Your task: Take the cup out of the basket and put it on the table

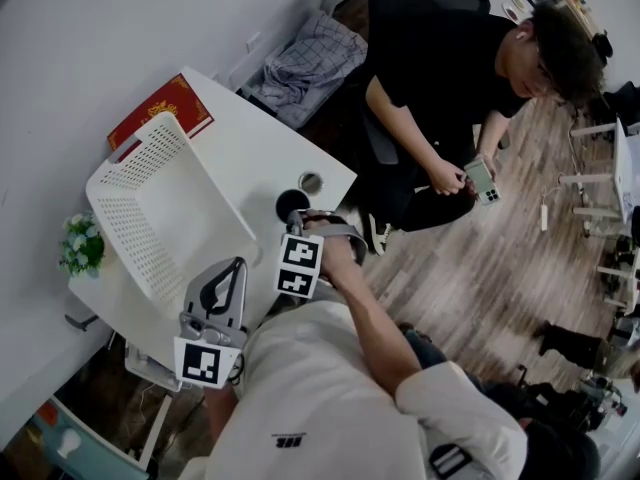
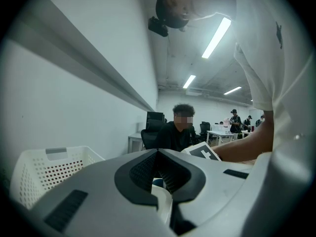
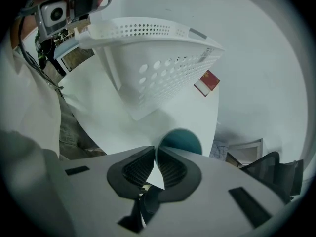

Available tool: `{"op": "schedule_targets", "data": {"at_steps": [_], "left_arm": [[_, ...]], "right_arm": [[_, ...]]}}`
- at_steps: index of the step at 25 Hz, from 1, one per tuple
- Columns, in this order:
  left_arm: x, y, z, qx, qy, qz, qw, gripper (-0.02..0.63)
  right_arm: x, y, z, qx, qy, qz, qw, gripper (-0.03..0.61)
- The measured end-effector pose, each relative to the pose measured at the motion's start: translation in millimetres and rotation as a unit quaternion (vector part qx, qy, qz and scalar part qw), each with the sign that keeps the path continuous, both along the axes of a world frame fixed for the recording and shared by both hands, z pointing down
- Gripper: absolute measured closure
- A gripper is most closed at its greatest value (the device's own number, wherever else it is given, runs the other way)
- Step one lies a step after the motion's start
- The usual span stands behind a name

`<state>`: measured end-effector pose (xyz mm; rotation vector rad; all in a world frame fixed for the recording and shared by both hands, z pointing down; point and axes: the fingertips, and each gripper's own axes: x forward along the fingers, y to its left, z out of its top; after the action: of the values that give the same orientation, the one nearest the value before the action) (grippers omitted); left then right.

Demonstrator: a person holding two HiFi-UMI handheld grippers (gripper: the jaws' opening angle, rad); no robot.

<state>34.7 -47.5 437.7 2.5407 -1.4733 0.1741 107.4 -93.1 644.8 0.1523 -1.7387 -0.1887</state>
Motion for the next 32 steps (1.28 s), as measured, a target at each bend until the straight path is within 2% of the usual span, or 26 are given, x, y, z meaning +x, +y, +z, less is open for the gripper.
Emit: {"op": "schedule_targets", "data": {"at_steps": [14, 27, 29, 32], "left_arm": [[-1.7, 1.0, 1.5, 0.001, 0.003, 0.0, 1.0, 0.604], [-1.2, 2.2, -1.2, 0.001, 0.003, -0.004, 1.0, 0.604], [-1.0, 2.6, -0.9, 0.003, 0.002, -0.003, 1.0, 0.604], [-0.6, 3.0, -1.3, 0.003, 0.003, -0.004, 1.0, 0.604]], "right_arm": [[-4.9, 3.9, 2.6, 0.009, -0.001, -0.009, 1.0, 0.545], [-3.4, 10.3, -0.4, -0.008, -0.006, -0.015, 1.0, 0.541], [-2.7, 12.3, -0.4, -0.013, -0.006, -0.019, 1.0, 0.53], [-0.5, 14.9, -2.3, -0.02, -0.005, -0.021, 1.0, 0.474]]}}
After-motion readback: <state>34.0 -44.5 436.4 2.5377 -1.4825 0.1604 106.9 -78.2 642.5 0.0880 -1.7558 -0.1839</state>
